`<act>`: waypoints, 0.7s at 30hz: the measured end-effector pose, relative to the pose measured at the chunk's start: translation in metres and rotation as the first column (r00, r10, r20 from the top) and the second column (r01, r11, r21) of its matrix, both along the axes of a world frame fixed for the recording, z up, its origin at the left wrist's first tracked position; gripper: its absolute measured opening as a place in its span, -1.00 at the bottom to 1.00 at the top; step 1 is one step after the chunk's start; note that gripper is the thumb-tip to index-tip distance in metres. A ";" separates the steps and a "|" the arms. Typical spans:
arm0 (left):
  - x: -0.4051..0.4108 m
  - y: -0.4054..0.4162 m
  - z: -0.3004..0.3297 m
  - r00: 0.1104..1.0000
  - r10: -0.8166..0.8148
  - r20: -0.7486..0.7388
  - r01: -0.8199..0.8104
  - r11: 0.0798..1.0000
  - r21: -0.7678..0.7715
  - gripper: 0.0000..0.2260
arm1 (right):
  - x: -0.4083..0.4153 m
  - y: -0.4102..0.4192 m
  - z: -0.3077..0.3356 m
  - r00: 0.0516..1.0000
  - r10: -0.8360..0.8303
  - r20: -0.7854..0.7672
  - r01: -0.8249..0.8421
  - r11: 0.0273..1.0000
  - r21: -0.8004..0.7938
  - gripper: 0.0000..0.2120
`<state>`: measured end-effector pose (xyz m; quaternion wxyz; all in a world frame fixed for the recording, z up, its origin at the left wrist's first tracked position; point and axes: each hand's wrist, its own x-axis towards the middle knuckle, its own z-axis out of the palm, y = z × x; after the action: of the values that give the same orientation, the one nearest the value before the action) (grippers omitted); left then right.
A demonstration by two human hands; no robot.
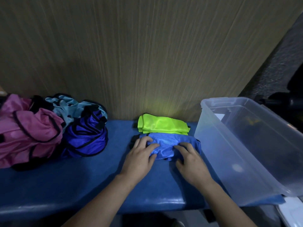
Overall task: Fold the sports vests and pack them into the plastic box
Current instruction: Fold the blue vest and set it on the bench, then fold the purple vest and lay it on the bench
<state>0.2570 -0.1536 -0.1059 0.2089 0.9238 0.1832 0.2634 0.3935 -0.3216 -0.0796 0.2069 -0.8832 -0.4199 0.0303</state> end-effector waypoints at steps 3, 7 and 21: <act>0.002 0.000 0.000 1.000 0.004 0.014 -0.004 1.000 -0.016 -0.70 | 0.004 -0.003 -0.003 1.000 0.023 0.014 -0.023 0.999 0.028 -0.53; -0.003 -0.001 0.003 0.999 -0.011 0.036 0.012 1.000 -0.023 -0.70 | 0.002 -0.003 -0.004 0.998 0.024 0.064 -0.027 0.999 0.041 -0.54; -0.087 0.041 0.029 0.992 0.107 0.069 -0.111 0.992 0.058 -0.78 | -0.075 0.058 0.033 0.941 0.113 0.320 -0.193 0.954 0.229 -0.71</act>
<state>0.1695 -0.1123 -0.0771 0.1715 0.9091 0.2183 0.3105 0.3184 -0.2638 -0.0467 0.2498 -0.8073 -0.5149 -0.1440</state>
